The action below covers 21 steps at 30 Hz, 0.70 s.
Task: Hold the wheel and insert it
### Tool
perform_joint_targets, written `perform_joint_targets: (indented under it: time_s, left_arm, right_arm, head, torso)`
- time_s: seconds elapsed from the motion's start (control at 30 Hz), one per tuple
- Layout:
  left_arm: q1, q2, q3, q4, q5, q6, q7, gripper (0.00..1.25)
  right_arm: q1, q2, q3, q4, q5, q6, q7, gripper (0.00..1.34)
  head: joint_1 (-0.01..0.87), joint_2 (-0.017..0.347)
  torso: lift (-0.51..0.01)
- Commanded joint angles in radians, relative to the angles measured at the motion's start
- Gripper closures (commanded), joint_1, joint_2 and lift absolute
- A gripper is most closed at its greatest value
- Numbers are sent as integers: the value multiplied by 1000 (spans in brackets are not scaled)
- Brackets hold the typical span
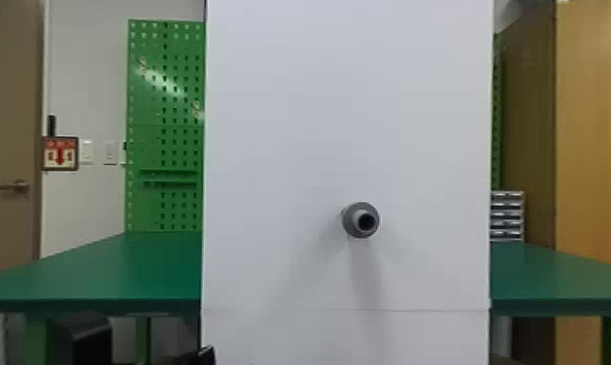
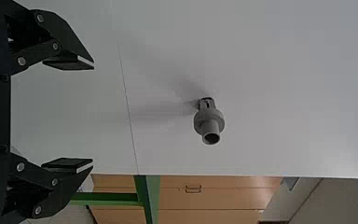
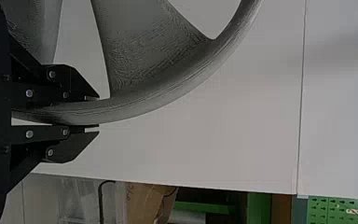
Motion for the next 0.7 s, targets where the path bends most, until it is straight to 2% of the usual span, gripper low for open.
perform_joint_targets:
  time_s: [0.0,0.67]
  left_arm:
    - [0,-1,0,0,0,0,0,502]
    - [2,-1,0,0,0,-2,0,502]
  right_arm:
    - [0,1,0,0,0,-2,0,1085]
    - [0,3,-3,0,0,-3,0,1085]
  head:
    - [0,9]
    - [0,9]
  torso:
    - [-495]
    - [-495]
